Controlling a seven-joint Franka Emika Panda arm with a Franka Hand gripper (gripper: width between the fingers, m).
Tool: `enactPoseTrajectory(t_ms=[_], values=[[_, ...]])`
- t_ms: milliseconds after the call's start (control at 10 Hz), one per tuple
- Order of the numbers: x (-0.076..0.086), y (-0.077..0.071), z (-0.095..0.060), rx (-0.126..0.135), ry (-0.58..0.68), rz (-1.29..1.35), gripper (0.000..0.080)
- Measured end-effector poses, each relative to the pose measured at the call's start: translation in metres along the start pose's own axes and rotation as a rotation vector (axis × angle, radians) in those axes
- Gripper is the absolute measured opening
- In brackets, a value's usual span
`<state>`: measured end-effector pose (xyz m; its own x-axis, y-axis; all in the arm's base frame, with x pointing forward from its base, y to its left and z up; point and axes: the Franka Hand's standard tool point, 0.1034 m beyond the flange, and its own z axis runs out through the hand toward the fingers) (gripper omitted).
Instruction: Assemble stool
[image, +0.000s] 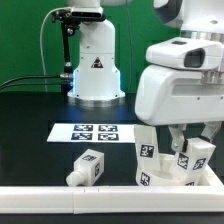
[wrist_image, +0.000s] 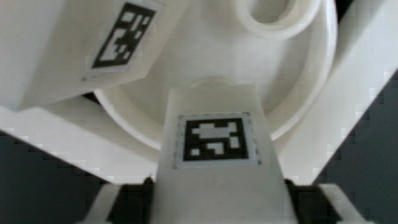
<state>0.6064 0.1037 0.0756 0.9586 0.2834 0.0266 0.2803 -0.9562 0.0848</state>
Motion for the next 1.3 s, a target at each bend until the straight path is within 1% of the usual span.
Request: enactPoseTrajectory(t_ms=[100, 200, 300, 400, 500, 600, 800, 1300], values=[[0.004, 0.005, 0.001, 0.004, 0.025, 0.095, 0.0337], [0.008, 0.004, 0.0, 0.003, 0.049, 0.172, 0.0337], [0.01, 0.008, 0.001, 0.003, 0.061, 0.253, 0.0337], [0.01, 0.011, 0.001, 0.02, 0.064, 0.336, 0.0337], [0.01, 0.013, 0.001, 0.022, 0.061, 0.405, 0.0337], [0.01, 0.012, -0.001, -0.001, 0.061, 0.427, 0.0337], [0.009, 0.018, 0.0, 0.0, 0.06, 0.56, 0.0337], [-0.005, 0.035, 0.002, -0.019, 0.04, 1.148, 0.0337]])
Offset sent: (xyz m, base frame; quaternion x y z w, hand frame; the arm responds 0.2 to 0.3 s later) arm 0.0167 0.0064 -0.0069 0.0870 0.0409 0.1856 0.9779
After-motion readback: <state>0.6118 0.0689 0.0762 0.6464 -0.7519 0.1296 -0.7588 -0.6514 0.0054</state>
